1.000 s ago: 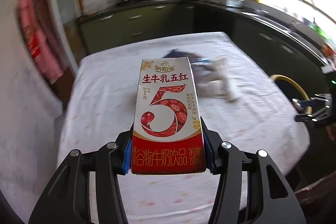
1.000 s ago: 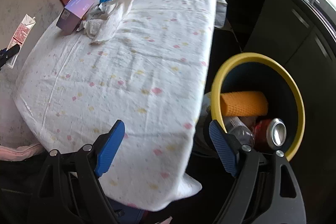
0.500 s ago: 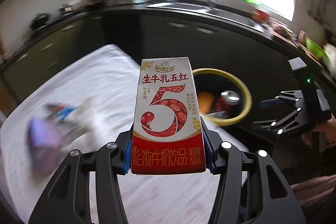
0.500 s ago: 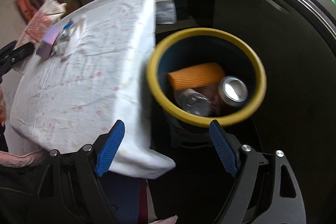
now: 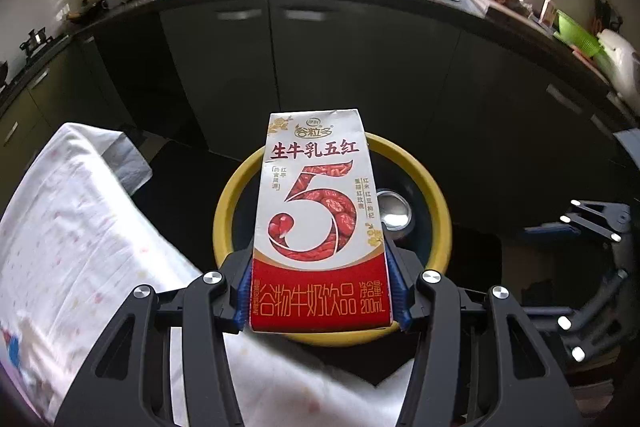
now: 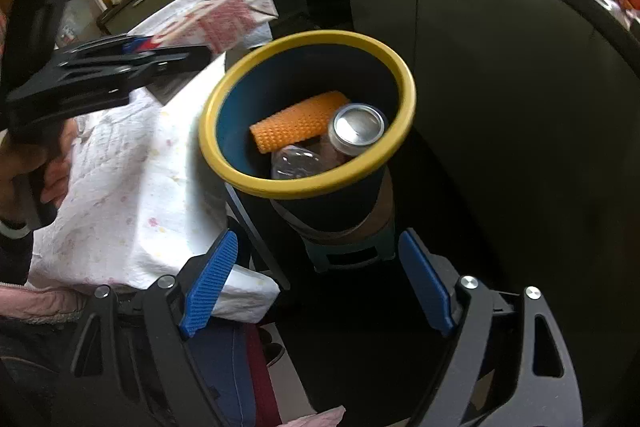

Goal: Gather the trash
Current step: 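Lift the milk carton, carry it over the bin, open the left gripper, then lower the right gripper onto the dark blue box and grasp it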

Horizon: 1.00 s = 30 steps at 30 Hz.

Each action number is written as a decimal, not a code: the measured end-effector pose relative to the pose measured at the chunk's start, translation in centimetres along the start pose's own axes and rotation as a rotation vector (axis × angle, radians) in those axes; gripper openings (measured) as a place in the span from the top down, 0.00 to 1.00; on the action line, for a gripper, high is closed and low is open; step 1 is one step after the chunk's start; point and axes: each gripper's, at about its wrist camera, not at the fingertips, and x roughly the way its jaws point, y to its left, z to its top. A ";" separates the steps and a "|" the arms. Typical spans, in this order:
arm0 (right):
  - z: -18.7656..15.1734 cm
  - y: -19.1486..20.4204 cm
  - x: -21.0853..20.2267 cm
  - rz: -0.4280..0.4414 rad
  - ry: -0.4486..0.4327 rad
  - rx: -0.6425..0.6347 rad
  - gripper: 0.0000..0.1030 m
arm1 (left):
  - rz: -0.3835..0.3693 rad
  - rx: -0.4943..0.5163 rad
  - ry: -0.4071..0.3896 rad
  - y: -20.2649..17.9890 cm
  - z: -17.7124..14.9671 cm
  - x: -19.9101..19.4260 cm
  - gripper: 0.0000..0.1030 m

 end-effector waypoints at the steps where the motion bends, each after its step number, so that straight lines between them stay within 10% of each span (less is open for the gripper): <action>1: 0.0 -0.3 0.2 0.004 0.003 0.007 0.22 | 0.001 -0.002 0.004 0.0 0.5 1.0 0.49; 12: 0.7 1.1 1.4 0.022 0.015 -0.017 0.22 | 0.037 -0.050 -0.062 1.7 -1.3 -2.1 0.29; 30: 4.8 14.8 3.4 0.122 0.036 -0.347 0.22 | 0.214 -0.319 -0.225 9.4 -22.1 -22.9 0.13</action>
